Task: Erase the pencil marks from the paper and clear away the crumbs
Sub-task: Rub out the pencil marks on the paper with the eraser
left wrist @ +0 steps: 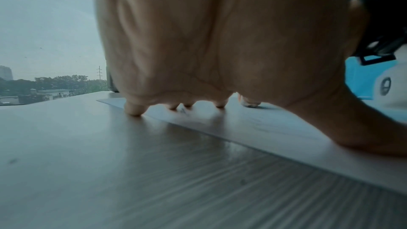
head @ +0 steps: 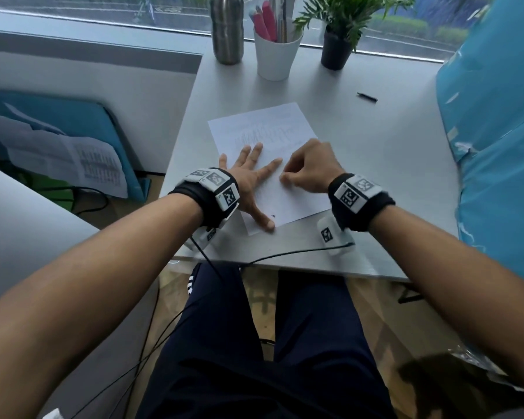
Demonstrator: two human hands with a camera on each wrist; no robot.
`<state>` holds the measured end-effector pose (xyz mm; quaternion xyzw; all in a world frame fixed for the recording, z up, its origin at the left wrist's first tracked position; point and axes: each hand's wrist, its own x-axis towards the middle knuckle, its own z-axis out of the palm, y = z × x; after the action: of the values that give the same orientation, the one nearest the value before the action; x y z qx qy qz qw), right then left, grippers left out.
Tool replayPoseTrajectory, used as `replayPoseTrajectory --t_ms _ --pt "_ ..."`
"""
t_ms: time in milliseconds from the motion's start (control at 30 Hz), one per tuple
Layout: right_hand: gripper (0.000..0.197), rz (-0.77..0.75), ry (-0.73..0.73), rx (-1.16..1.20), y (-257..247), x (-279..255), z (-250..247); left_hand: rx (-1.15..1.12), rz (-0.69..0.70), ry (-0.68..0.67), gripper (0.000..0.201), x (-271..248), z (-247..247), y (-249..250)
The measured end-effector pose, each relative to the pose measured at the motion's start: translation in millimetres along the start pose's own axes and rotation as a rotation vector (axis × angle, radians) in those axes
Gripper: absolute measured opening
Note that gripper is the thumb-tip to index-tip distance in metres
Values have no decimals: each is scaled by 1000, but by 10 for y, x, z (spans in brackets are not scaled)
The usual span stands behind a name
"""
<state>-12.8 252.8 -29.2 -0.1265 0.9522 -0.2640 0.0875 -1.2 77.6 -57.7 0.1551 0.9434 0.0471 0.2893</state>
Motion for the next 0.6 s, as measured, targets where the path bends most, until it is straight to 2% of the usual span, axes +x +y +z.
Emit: replayPoseTrajectory --t_ms 33,133,167,233,300,433,467,567,600 --pt "11 -12 -13 3 -36 -32 49 -1 -1 2 154 -7 -5 4" --pt "7 -150 -173 2 -214 -262 240 13 4 2 155 24 2 -4" --pt "8 -126 -172 -3 -186 -219 188 12 4 4 155 24 0 -6" --pt "11 -21 -60 9 -41 -26 35 4 3 0 154 12 -4 1" --pt "12 -5 11 7 -18 9 4 -1 -8 -2 153 7 -3 13" --pt "6 -178 -198 -7 -250 -286 239 24 -2 -6 157 40 -8 -4" --pt "7 -147 -178 -28 -211 -211 177 21 -1 -10 157 31 -9 -4" --pt "12 -3 10 -17 -24 37 -2 4 -1 -12 155 -7 -19 26" --pt "11 -5 9 -6 -42 16 32 2 -3 -9 155 -4 -15 29"
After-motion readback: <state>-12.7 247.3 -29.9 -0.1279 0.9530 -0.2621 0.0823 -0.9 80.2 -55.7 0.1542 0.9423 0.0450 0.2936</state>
